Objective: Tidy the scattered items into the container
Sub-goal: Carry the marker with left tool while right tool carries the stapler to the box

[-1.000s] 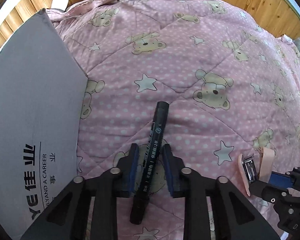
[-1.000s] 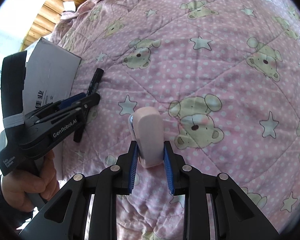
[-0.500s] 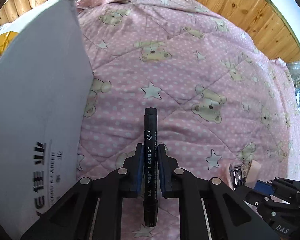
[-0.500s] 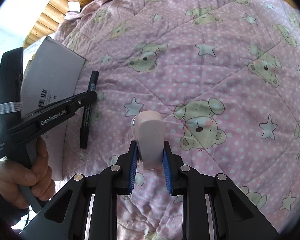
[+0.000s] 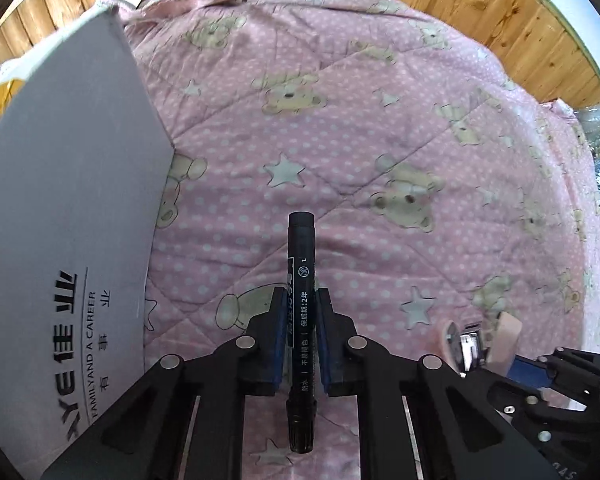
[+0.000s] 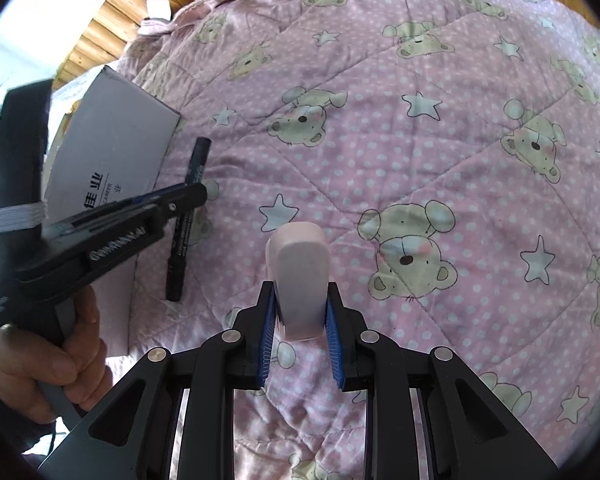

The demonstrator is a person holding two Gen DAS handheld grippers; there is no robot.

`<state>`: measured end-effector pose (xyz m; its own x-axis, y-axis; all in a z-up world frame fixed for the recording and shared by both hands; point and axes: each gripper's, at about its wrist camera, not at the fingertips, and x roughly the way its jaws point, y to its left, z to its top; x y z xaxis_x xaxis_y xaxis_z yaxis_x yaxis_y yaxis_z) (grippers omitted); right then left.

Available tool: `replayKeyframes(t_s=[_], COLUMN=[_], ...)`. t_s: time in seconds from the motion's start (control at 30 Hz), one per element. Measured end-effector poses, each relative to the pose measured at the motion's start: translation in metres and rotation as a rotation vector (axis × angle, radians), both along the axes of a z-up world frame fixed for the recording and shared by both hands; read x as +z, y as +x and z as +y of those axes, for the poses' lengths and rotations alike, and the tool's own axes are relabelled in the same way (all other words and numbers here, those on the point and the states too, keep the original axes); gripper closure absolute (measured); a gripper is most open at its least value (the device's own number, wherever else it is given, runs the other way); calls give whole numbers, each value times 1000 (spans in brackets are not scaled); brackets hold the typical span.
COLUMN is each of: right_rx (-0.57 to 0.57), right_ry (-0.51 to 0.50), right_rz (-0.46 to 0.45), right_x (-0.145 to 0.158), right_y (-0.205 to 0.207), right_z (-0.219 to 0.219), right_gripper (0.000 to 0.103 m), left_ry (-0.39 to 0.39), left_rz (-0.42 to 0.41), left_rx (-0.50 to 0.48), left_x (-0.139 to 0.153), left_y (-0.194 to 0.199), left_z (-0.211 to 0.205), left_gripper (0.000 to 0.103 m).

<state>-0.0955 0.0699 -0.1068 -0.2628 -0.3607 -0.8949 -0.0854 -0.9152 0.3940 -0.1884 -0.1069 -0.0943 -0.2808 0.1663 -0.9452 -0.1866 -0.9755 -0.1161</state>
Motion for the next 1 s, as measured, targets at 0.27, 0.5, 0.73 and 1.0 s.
replayKeyframes(t_s=[0.27, 0.5, 0.73, 1.0], right_rx=[8, 20, 30, 56], right_ry=[4, 19, 36, 43], right_rz=[22, 49, 82, 133], right_x=[14, 32, 52, 78], right_y=[6, 12, 19, 25], right_z=[-8, -13, -17, -33], right_gripper=[79, 79, 79, 79], left_ry=[23, 58, 108, 200], left_rz=[11, 32, 54, 79], left_rx=[-6, 3, 25, 73], left_x=[25, 48, 70, 104], left_y=[9, 18, 31, 51], left_z=[4, -1, -12, -37], left_gripper=[89, 89, 89, 89])
